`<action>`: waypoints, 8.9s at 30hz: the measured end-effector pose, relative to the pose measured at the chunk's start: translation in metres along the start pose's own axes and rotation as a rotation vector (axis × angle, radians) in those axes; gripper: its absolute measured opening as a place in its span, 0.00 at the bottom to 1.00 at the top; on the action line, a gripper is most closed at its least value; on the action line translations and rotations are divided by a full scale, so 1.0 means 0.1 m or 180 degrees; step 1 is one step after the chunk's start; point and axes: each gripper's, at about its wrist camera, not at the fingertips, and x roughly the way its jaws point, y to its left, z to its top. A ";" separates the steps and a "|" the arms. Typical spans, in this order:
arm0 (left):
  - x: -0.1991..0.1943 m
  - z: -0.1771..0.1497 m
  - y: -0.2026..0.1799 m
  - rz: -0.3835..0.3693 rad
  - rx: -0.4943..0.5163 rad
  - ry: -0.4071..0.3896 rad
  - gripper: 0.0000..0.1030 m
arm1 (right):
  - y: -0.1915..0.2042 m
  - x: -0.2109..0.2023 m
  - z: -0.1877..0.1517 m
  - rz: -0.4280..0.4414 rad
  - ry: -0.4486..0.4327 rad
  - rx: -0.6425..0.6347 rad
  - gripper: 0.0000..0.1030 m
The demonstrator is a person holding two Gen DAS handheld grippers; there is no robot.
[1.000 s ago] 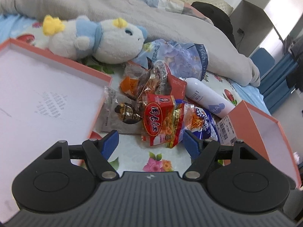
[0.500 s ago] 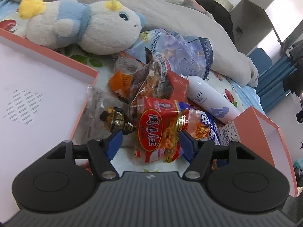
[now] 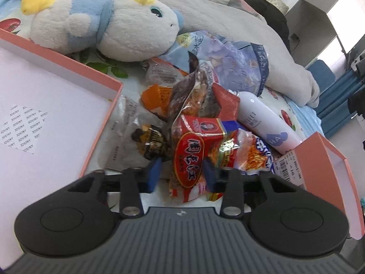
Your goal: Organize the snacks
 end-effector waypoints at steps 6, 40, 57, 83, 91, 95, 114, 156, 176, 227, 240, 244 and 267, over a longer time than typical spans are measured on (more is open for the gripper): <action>-0.06 -0.03 -0.05 -0.0039 0.0031 -0.0080 0.16 | 0.04 -0.08 0.00 -0.0107 -0.0036 -0.0069 0.02; -1.01 -0.58 0.19 0.0101 -0.0231 -0.0216 0.09 | 0.06 -0.41 -0.07 0.0076 0.0019 0.0151 0.07; -0.80 -0.47 0.31 0.0005 -0.0261 -0.0122 0.10 | -0.06 -0.16 -0.09 0.0262 0.0179 0.0611 0.61; -1.27 -0.73 0.33 -0.0032 -0.0310 -0.0279 0.09 | 0.19 -0.83 -0.18 0.0146 0.0106 0.0112 0.03; -1.49 -0.99 0.25 0.0057 -0.0144 -0.0190 0.09 | 0.32 -1.23 -0.63 0.0366 0.0394 0.0041 0.04; -1.54 -1.10 0.24 0.0103 -0.0166 -0.0171 0.09 | 0.31 -1.30 -0.76 0.0520 0.0516 0.0062 0.07; -1.50 -1.13 0.22 0.0211 -0.0200 -0.0131 0.10 | 0.28 -1.21 -0.64 0.0604 0.0241 -0.0548 1.00; -1.85 -1.19 0.00 0.0214 -0.0287 -0.0291 0.09 | 0.21 -1.08 -0.53 0.0446 0.0511 -0.0785 0.18; -2.62 -1.05 -1.06 0.0161 0.0110 -0.0629 0.09 | -0.16 -2.20 0.12 0.0325 -0.0146 -0.0515 0.14; -0.83 -0.98 -3.31 0.0025 0.0993 0.0395 0.10 | -2.41 -2.04 0.02 -0.0464 0.0507 0.0537 0.16; -0.87 -0.92 -3.42 0.0070 0.1133 0.0381 0.67 | -2.49 -2.08 -0.01 -0.0530 0.0468 0.0701 0.91; -1.00 -0.83 -3.43 0.0085 0.1165 0.0303 0.76 | -2.49 -2.18 0.09 -0.0543 0.0375 0.0731 0.98; -2.35 -0.48 -3.18 -0.0085 0.1222 -0.0396 0.89 | -1.72 -3.10 0.49 -0.0373 -0.0533 0.0681 1.00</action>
